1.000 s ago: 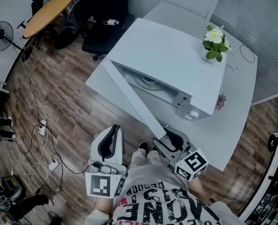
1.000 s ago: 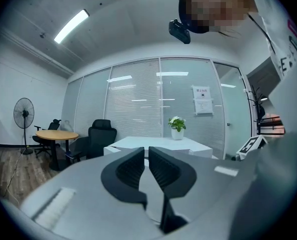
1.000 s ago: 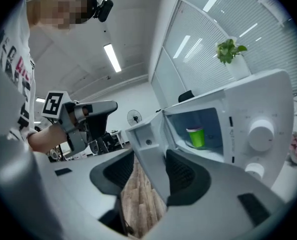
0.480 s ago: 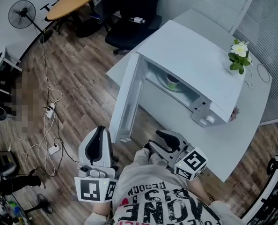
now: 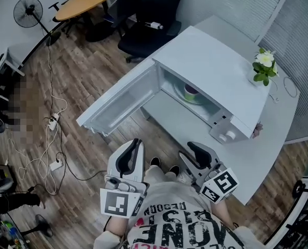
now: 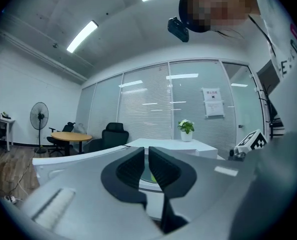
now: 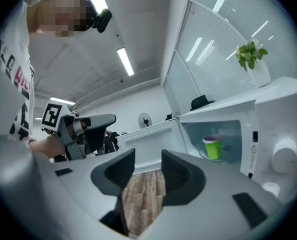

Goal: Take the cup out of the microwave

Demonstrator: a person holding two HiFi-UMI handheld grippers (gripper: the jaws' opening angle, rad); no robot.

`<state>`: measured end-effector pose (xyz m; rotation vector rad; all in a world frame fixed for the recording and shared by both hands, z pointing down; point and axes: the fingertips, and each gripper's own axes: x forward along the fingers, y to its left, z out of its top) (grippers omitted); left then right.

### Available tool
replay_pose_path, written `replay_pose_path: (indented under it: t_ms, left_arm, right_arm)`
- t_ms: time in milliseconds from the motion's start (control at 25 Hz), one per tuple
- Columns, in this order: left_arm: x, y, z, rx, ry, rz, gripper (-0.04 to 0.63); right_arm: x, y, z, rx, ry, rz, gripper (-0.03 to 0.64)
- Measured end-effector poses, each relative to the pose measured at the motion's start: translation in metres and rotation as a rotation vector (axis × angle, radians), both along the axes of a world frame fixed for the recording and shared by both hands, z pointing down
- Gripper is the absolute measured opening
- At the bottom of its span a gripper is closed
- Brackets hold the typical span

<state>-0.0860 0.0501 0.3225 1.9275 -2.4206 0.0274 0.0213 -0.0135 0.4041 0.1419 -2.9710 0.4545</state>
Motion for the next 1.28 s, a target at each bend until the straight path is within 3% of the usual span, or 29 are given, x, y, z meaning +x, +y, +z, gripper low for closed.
replay_pose_path:
  t_ms: [360, 680, 1080, 1280]
  left_arm:
    - [0.019, -0.086, 0.046, 0.001, 0.037, 0.229, 0.037]
    - [0.012, -0.148, 0.092, -0.091, 0.076, 0.421, 0.037]
    - [-0.005, -0.164, 0.108, -0.142, 0.103, 0.553, 0.037]
    - [-0.014, -0.164, 0.112, -0.158, 0.051, 0.603, 0.037]
  right_arm:
    - [0.041, -0.040, -0.006, 0.013, 0.018, 0.232, 0.164]
    - [0.036, -0.073, -0.014, 0.011, 0.021, 0.404, 0.163]
    - [0.010, -0.084, -0.009, 0.002, 0.047, 0.505, 0.161]
    - [-0.006, -0.087, -0.005, 0.003, 0.058, 0.522, 0.161]
